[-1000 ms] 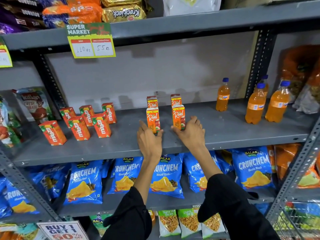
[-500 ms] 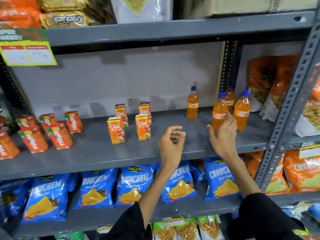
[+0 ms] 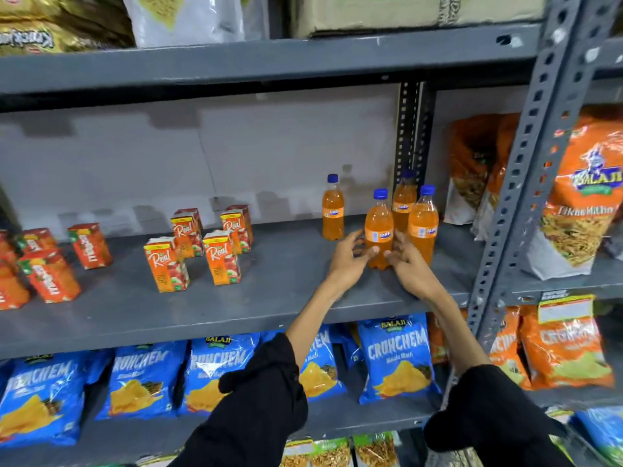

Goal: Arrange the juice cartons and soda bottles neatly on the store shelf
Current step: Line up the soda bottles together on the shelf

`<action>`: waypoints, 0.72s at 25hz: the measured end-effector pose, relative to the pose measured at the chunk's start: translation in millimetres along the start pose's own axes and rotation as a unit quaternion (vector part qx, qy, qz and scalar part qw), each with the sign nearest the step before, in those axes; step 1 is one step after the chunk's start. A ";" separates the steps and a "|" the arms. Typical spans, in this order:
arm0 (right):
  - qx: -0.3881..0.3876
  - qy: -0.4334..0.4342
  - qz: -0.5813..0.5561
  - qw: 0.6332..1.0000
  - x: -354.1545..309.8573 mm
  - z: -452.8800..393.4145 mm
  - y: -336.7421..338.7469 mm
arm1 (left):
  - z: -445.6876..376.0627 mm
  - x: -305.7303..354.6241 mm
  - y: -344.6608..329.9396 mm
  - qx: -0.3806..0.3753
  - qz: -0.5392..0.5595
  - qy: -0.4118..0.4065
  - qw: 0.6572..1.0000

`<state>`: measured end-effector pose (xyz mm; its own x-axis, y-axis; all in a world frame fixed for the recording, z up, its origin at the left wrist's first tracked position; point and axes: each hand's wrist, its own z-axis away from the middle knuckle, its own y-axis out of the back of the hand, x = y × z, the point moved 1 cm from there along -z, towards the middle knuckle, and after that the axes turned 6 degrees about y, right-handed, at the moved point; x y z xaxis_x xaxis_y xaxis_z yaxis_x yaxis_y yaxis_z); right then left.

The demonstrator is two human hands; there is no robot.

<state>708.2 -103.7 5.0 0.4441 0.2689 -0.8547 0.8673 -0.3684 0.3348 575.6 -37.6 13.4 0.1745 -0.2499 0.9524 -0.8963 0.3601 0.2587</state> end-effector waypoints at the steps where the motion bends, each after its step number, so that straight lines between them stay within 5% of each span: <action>1: -0.006 -0.004 -0.003 1.000 -1.0 0.1 0.9 | -0.8 -0.5 -0.6 0.005 0.002 0.002 1.000; 18: -0.065 0.003 -0.009 0.998 -14.0 -10.2 -43.7 | 15.5 -16.0 52.1 0.050 -0.018 0.002 0.999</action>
<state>666.4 -82.3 6.3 0.4291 0.2804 -0.8586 0.8970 -0.2443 0.3684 519.8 -28.8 9.1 0.2092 -0.2569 0.9435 -0.9257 0.2588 0.2757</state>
